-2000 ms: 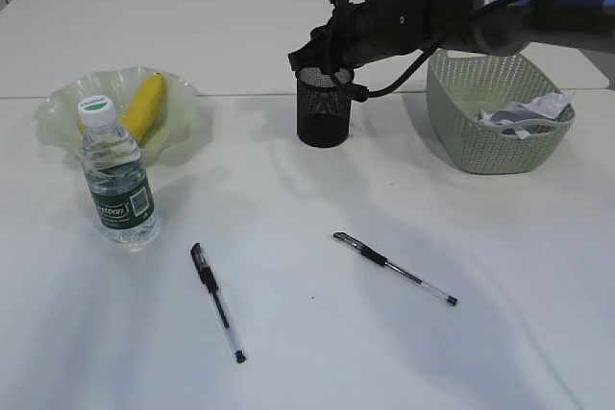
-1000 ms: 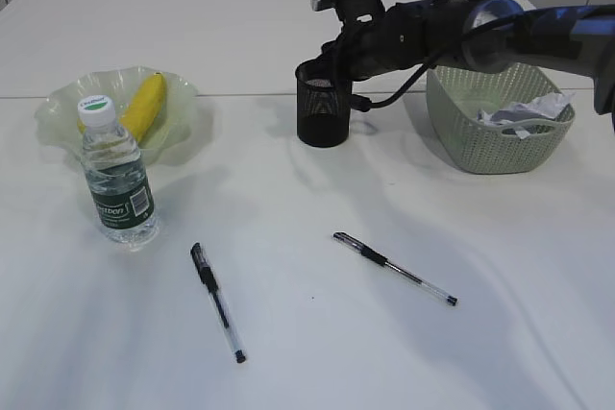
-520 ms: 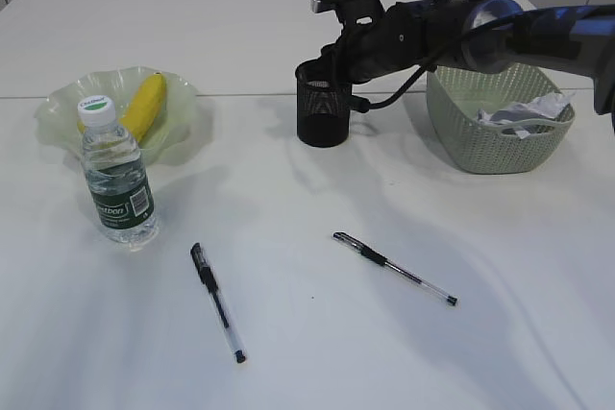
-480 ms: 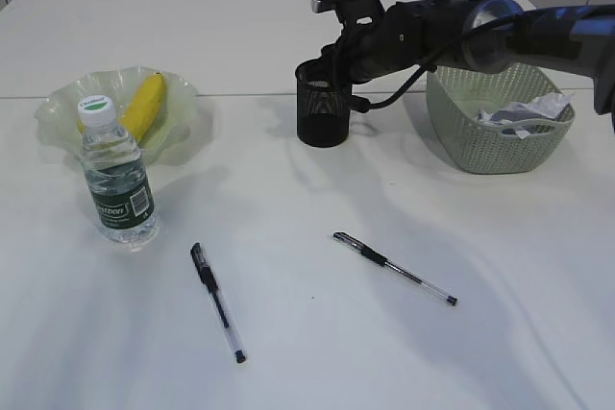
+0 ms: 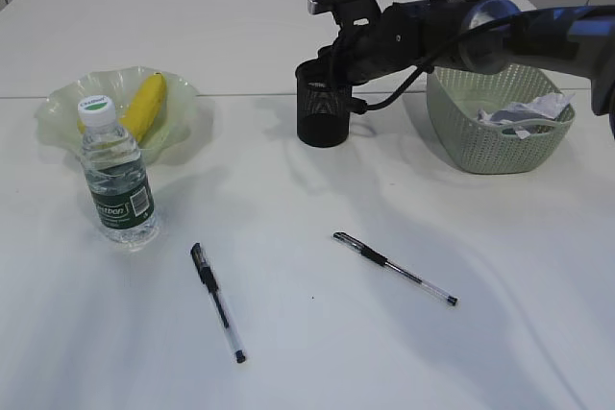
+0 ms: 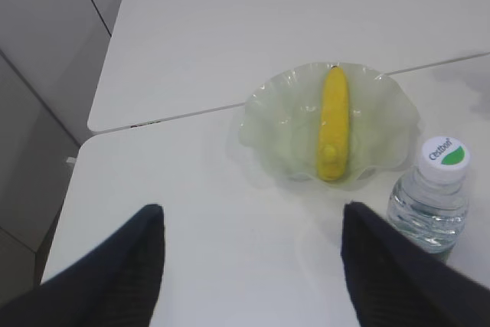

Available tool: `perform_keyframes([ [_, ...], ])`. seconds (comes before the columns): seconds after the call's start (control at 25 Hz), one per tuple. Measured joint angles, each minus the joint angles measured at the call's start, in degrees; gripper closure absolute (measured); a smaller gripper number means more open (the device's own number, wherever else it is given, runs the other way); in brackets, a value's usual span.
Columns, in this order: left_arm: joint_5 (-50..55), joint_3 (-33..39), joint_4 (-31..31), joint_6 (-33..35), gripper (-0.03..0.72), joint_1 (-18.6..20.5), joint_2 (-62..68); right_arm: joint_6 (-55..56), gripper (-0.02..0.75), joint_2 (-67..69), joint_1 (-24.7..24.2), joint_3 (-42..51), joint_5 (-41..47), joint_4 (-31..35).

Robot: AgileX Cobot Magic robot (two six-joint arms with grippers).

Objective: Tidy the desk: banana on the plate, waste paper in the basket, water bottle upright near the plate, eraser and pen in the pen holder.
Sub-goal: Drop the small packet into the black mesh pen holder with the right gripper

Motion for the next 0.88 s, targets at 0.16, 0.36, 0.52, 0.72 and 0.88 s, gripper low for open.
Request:
perform_keyframes([
  [0.16, 0.0, 0.0, 0.0, 0.0, 0.171, 0.0, 0.0, 0.0, 0.517, 0.0, 0.0, 0.0, 0.0, 0.0],
  [0.36, 0.0, 0.0, 0.0, 0.0, 0.171, 0.0, 0.0, -0.1, 0.514, 0.0, 0.09, 0.0, 0.0, 0.0],
  [0.52, 0.0, 0.0, 0.0, 0.0, 0.171, 0.0, 0.0, -0.1, 0.486, 0.0, 0.09, 0.0, 0.12, 0.0],
  [0.72, 0.0, 0.0, 0.0, 0.0, 0.171, 0.0, 0.0, -0.1, 0.472, 0.0, 0.09, 0.0, 0.24, 0.0],
  [0.88, 0.0, 0.0, 0.0, 0.0, 0.171, 0.0, 0.0, -0.1, 0.465, 0.0, 0.09, 0.0, 1.08, 0.0],
])
